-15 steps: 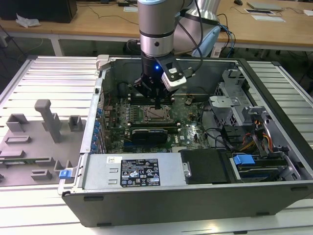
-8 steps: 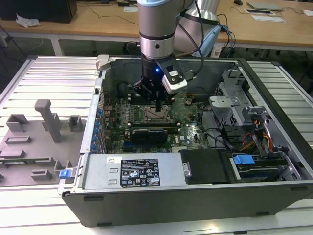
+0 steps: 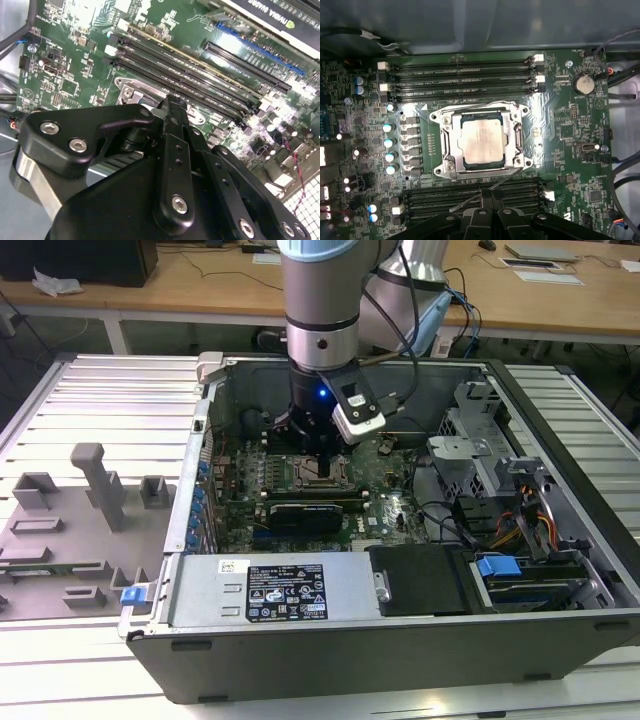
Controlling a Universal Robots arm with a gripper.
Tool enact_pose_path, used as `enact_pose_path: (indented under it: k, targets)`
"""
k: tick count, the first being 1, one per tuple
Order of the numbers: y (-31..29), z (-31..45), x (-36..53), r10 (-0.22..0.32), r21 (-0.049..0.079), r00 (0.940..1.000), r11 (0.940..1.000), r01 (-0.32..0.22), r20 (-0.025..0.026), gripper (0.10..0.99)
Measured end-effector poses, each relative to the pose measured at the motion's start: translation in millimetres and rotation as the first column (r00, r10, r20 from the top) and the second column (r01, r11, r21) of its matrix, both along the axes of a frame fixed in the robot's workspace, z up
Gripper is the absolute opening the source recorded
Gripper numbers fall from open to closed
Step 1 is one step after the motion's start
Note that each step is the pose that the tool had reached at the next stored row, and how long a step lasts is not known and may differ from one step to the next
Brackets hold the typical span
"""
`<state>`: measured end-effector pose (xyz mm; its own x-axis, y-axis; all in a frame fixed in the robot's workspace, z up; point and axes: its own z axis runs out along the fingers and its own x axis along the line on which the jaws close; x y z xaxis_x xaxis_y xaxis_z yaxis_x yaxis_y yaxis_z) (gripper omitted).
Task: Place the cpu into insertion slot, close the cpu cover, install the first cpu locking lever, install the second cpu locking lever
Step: 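Install the second cpu locking lever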
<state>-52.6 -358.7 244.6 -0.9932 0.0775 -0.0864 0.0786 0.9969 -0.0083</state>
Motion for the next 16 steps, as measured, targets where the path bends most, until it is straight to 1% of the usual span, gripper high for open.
enact_pose_path:
  k: [2, 9, 16]
  targets:
    - [-0.5, -1.5, -0.3, 0.000, 0.000, 1.0000, 1.0000, 0.000, 0.0000, 0.106]
    - [-0.5, -2.1, -0.4, 0.000, 0.000, 1.0000, 1.0000, 0.000, 0.0000, 0.106]
    - [-0.5, -6.2, -3.3, 0.000, 0.000, 1.0000, 1.0000, 0.000, -0.0001, 0.106]
